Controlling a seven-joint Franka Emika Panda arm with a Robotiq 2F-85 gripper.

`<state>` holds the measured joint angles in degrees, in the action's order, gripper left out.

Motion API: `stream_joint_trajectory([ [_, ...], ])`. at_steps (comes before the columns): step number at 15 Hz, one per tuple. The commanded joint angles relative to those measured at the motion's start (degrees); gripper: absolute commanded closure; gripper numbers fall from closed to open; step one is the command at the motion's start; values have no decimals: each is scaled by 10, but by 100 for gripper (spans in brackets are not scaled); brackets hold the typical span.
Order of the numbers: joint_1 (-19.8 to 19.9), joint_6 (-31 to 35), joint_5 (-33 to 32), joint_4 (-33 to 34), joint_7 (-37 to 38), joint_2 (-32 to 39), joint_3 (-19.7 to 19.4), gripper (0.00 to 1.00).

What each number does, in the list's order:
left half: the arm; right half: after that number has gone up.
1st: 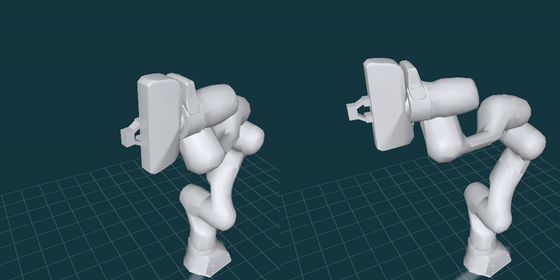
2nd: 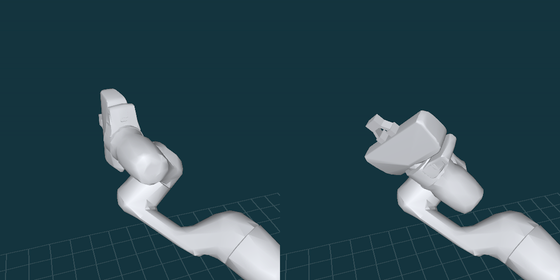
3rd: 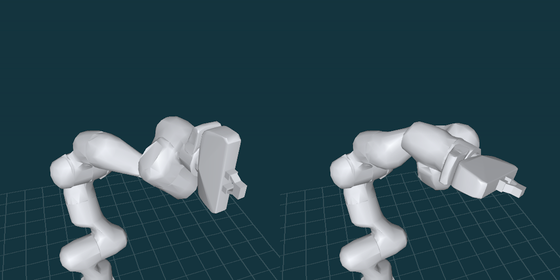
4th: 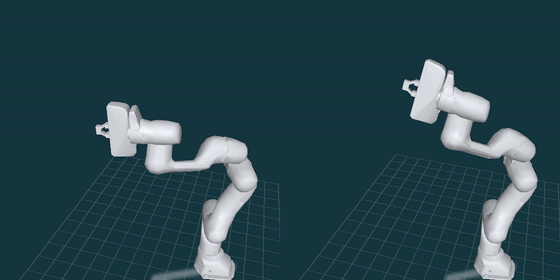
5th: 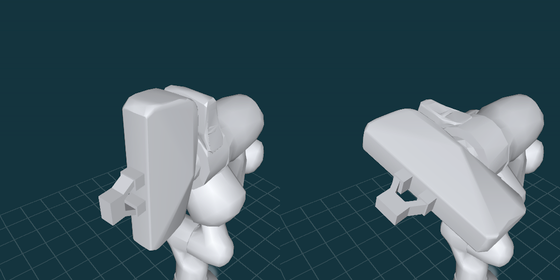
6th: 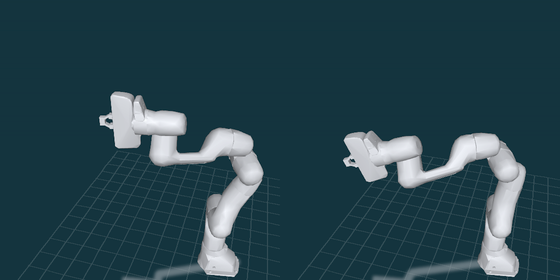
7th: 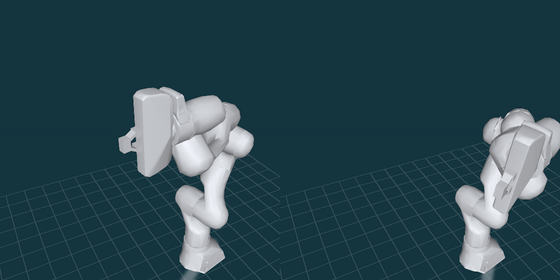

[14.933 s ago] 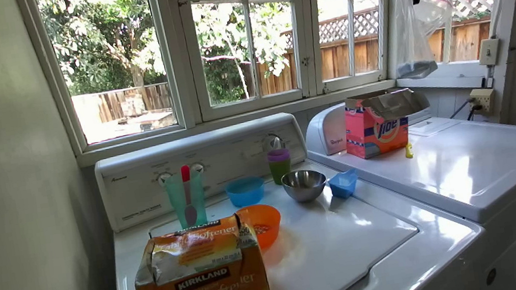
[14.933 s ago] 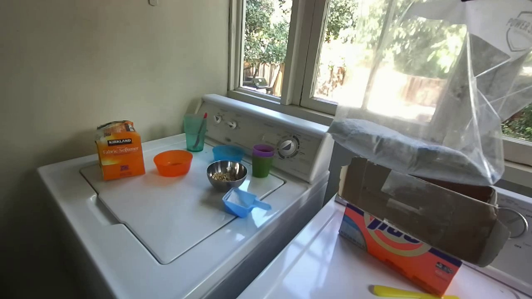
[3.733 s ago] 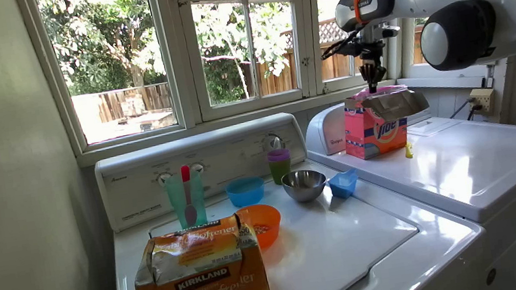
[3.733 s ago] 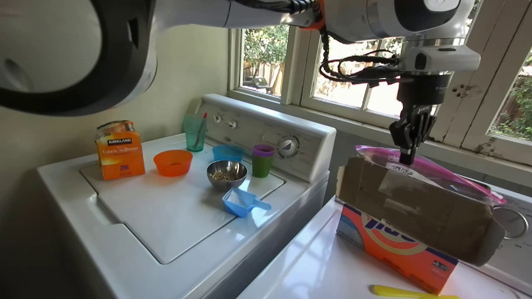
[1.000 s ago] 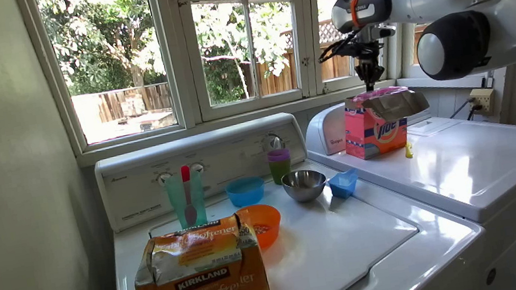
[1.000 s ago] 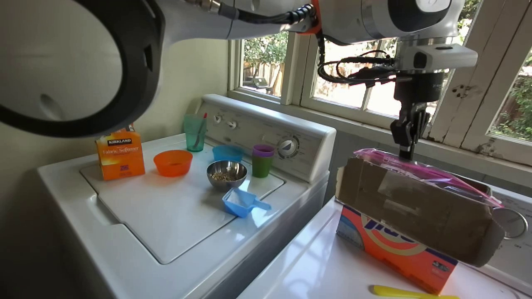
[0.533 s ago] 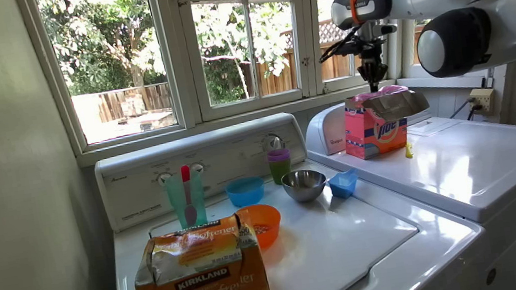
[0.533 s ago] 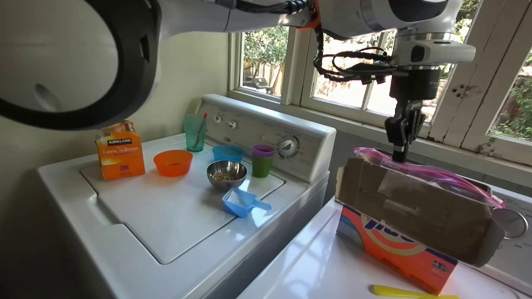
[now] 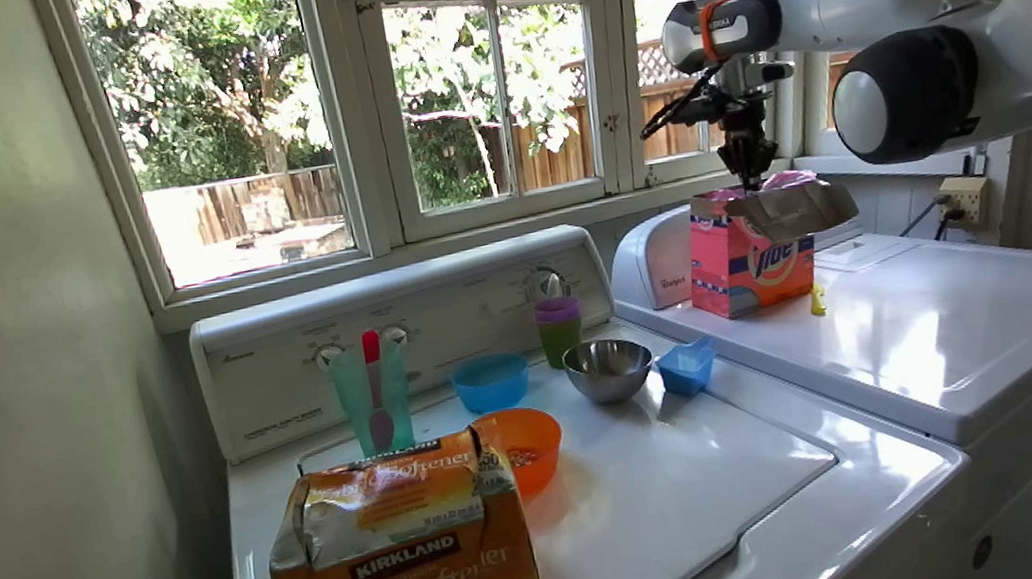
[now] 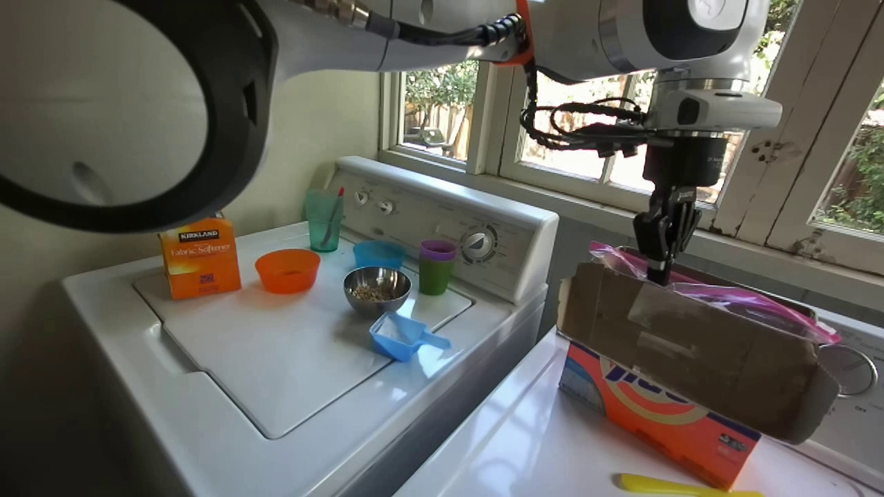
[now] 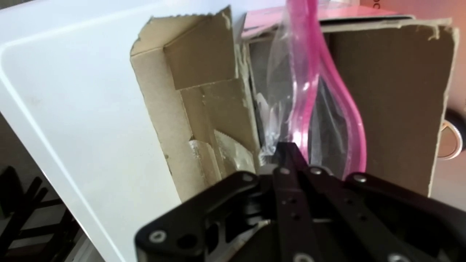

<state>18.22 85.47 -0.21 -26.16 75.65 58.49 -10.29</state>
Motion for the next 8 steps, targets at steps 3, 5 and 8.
stream_joint_trajectory([
  [3, 2, 38, -1, 12, 38, 9, 1, 100],
  [5, 1, 61, -1, 1, 47, 1, 1, 100],
  [8, 0, 70, -3, -5, 58, 0, 0, 100],
])
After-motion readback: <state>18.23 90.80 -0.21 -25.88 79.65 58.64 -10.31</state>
